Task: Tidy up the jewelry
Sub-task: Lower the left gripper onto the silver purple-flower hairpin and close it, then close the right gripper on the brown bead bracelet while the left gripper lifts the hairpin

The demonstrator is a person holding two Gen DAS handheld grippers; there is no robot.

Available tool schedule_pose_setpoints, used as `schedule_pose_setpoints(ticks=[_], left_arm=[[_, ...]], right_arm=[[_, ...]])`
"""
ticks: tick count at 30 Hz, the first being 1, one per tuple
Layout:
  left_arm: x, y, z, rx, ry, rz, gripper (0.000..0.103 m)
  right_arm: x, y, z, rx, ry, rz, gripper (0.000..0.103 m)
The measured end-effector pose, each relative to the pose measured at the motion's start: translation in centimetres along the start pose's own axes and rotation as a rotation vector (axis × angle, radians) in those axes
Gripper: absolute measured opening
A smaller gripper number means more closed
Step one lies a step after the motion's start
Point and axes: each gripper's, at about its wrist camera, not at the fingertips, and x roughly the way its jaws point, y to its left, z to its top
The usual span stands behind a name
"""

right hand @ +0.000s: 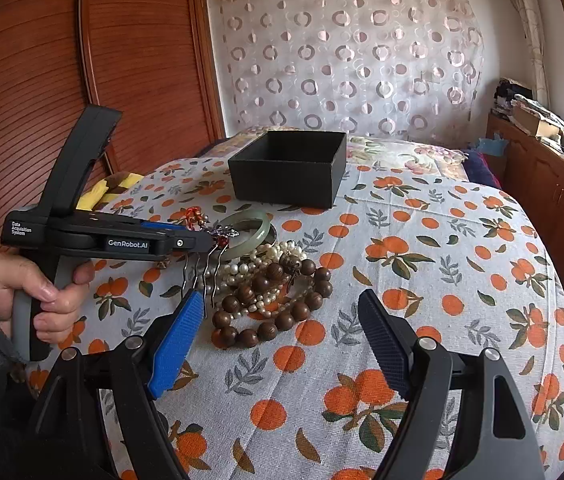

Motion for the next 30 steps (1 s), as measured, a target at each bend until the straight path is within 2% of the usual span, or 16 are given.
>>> schedule_pose_setpoints(ticks=[1, 3, 14, 24, 25, 30], left_arm=[[0.0, 0.0, 0.0, -0.001, -0.001, -0.005, 0.034], [-0.1, 0.1, 0.0, -0.001, -0.002, -0.012, 0.025], [-3.3, -0.3, -1.5, -0.001, -0.075, 0.015, 0.024], [-6.0, 0.1, -1.7, -0.008, -0.173, 0.093, 0.024], [-6.2, 0.1, -1.6, -0.01, -0.181, 0.094, 0.024], [-7.2, -0.3, -1.3, 0.001, -0.218, 0.112, 0.024]], right_arm=[[0.0, 0.0, 0.0, 0.0, 0.0, 0.001, 0.082], [0.0, 0.0, 0.0, -0.001, 0.0, -0.001, 0.082], [0.2, -0.3, 0.0, -0.004, 0.007, -0.007, 0.082], [1.4, -1.7, 0.6, -0.029, 0.036, -0.028, 0.081], [1.8, -2.0, 0.8, -0.035, 0.05, -0.027, 0.072], [4.0, -3.0, 1.6, -0.044, 0.124, -0.01, 0.049]])
